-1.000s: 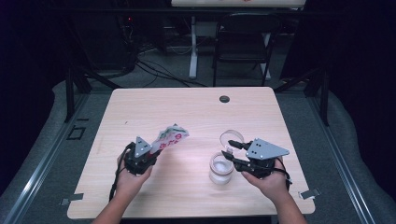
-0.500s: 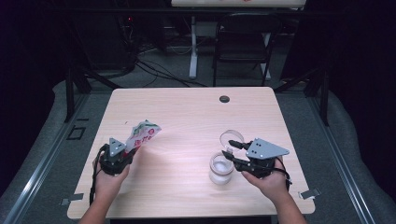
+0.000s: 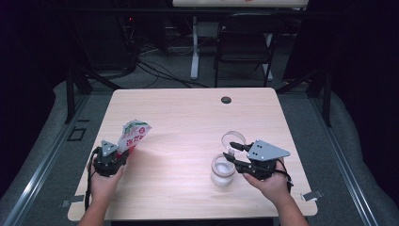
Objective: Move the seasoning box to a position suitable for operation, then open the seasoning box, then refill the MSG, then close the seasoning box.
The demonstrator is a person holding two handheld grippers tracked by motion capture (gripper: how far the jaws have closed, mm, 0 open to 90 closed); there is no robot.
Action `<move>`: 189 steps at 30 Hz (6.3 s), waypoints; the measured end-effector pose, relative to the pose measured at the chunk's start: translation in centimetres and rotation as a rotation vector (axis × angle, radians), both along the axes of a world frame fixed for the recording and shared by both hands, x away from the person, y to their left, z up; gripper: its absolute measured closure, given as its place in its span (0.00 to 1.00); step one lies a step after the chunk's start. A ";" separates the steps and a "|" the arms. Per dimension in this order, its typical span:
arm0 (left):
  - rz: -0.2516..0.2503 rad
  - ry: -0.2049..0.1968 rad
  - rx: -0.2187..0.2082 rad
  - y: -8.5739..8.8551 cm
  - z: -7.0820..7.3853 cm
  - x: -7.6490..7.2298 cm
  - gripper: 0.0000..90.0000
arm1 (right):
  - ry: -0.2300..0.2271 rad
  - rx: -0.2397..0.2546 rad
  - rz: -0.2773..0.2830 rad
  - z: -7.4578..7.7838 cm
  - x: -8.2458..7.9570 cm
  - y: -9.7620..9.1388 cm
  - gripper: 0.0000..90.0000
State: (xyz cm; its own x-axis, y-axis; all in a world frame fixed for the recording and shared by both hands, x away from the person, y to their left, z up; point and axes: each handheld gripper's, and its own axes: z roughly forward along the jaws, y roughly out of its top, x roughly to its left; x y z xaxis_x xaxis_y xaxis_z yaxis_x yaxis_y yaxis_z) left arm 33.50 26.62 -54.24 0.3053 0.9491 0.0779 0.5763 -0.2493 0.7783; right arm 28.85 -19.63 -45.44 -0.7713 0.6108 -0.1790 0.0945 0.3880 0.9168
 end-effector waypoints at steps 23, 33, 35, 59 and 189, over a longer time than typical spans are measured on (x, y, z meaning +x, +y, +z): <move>0.033 0.044 -0.059 0.7 -1.1 0.2 0.65 | 0.003 0.002 -0.005 -0.1 0.2 0.0 0.63; 0.013 -0.037 -0.086 0.5 0.1 -0.9 0.50 | -0.020 0.013 0.001 0.5 -0.1 0.1 0.61; 0.001 -0.050 -0.086 0.2 0.5 -1.2 0.43 | -0.025 0.017 0.000 0.6 -0.1 0.1 0.61; -0.201 -0.035 -0.118 -3.6 1.1 -2.4 0.24 | -0.050 0.057 -0.101 1.8 -0.4 -2.6 0.58; -0.375 -0.068 -0.120 -8.3 2.3 -4.2 0.28 | 0.012 -0.204 0.067 -2.5 -0.5 0.9 0.55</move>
